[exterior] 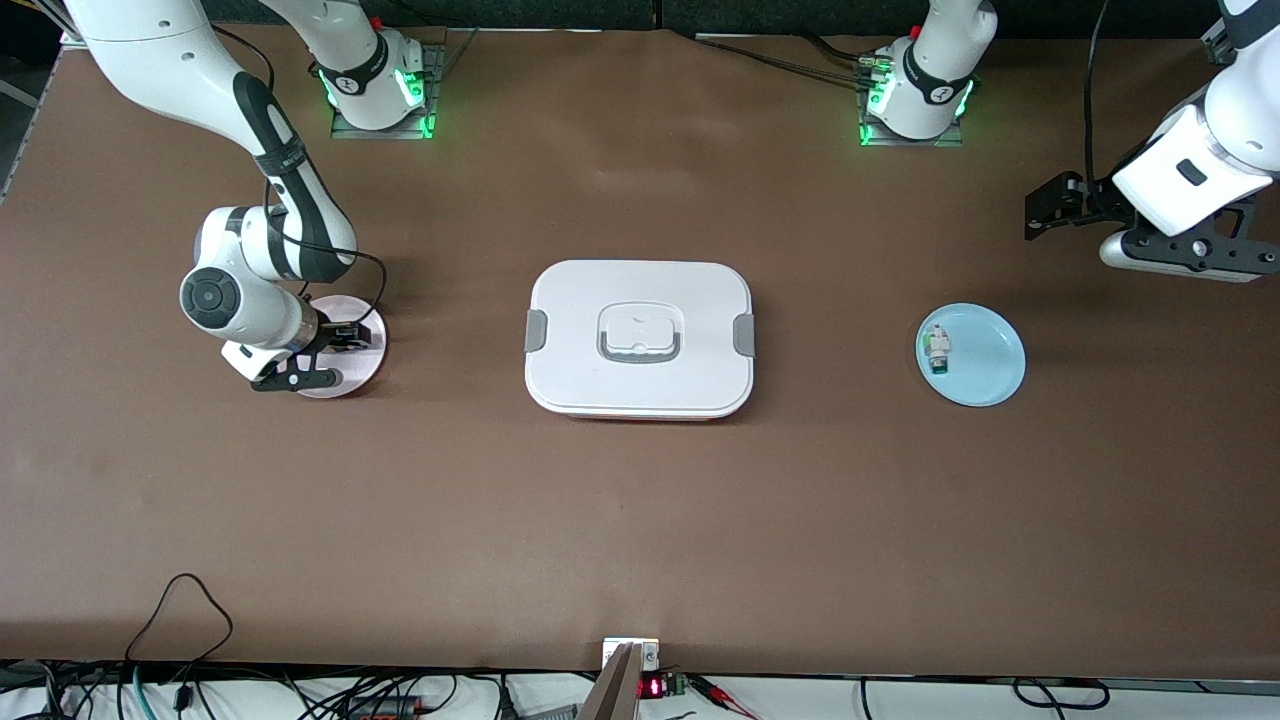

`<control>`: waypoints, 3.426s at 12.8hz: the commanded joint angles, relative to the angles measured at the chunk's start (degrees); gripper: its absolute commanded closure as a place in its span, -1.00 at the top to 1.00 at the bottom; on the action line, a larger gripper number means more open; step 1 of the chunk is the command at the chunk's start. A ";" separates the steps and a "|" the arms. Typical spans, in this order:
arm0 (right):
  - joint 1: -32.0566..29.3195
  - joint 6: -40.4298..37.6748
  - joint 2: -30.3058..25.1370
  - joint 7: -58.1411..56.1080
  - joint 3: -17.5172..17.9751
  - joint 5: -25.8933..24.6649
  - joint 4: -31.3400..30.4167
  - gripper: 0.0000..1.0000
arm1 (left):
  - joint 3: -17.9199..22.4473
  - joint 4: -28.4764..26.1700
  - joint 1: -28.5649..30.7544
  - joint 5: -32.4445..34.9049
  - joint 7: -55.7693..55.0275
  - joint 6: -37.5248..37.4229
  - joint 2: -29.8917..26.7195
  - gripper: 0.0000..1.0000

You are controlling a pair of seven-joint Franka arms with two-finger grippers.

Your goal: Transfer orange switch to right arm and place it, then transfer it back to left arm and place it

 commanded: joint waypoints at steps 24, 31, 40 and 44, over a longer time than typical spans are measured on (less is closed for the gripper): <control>-0.63 -26.29 -12.39 -11.50 15.53 16.00 32.29 -0.34 | 0.02 1.04 0.52 -6.17 0.87 -4.34 0.24 1.00; -0.46 -20.41 -12.13 -31.94 25.39 24.58 37.14 -0.34 | 0.37 0.96 1.39 -28.22 0.43 -10.95 3.40 1.00; -0.54 -19.70 -6.87 -73.42 25.57 54.26 36.61 -0.37 | 0.11 0.25 5.70 -65.40 1.22 -12.90 22.29 1.00; 0.94 -19.52 -3.87 -82.96 25.57 70.80 35.73 -0.41 | -1.12 -5.00 4.74 -77.20 8.93 -4.48 24.15 1.00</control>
